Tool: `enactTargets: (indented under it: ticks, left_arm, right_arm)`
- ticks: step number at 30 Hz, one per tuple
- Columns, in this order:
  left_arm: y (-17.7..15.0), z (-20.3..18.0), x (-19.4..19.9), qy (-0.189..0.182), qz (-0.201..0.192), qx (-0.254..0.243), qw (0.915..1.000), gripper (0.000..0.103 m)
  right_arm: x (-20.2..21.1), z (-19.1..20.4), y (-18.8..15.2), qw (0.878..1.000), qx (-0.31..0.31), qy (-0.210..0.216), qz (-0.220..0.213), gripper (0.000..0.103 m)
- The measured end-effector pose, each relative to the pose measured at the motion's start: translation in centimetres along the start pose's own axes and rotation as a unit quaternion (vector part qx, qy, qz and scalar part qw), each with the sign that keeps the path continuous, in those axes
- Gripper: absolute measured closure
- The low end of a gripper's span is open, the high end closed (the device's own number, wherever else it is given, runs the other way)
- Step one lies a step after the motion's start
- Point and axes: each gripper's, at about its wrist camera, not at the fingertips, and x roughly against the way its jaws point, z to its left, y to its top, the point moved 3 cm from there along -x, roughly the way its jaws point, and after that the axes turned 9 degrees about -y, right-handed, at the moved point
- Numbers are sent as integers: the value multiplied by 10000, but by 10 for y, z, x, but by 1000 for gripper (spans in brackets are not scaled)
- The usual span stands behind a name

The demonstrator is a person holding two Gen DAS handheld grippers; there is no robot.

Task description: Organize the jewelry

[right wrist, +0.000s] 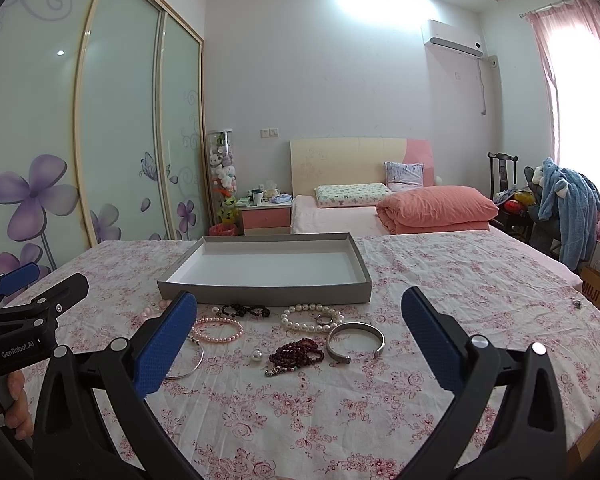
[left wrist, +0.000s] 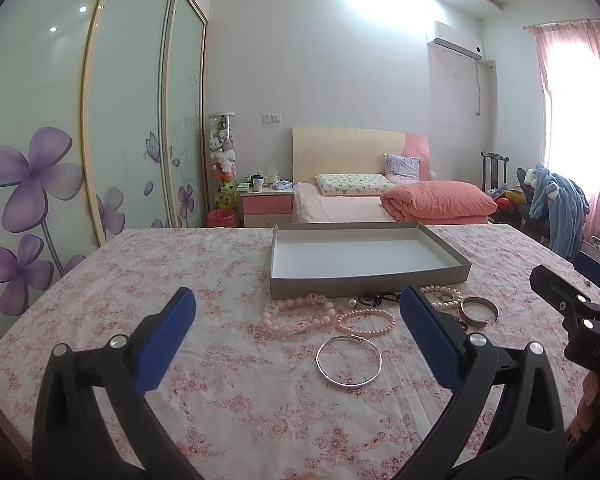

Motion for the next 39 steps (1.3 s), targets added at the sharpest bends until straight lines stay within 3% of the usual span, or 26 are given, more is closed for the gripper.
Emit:
enactTargets:
  ticks: [39]
  left_arm:
    - [-6,-3,-2,-1,31,8,10000,4]
  right_arm:
    - [2,-1,0,10000,-8,0,25,2]
